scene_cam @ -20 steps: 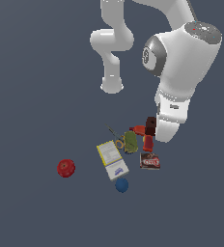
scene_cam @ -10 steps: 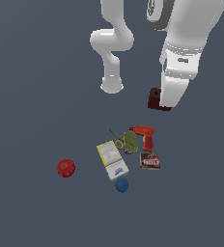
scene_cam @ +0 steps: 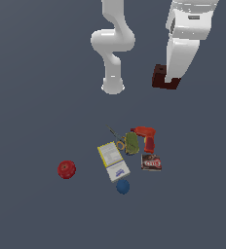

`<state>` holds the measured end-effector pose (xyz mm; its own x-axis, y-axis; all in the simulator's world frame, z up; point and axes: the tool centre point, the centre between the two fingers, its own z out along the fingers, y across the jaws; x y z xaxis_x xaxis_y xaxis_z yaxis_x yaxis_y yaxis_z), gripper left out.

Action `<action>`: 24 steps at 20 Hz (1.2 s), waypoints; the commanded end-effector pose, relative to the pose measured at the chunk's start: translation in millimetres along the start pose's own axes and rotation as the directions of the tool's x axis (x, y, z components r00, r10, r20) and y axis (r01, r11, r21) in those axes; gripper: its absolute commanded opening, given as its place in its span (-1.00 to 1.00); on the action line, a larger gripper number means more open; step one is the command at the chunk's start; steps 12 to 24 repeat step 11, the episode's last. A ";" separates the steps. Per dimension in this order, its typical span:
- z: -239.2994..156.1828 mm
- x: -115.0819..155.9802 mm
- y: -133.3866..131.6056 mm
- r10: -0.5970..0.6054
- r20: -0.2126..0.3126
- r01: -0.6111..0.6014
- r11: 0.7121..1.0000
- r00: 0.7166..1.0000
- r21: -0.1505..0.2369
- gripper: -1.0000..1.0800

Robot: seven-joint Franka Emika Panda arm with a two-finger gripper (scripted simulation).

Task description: Pick up a designated object from a clutter of objects.

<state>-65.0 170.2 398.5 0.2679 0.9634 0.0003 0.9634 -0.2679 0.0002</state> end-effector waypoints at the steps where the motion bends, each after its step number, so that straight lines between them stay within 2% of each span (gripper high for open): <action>1: -10.9 -1.5 -5.2 0.000 0.000 0.000 1.000 1.000 0.000 -1.00; 24: -17.6 -2.0 -6.8 0.001 0.000 -0.001 1.000 1.000 0.000 -1.00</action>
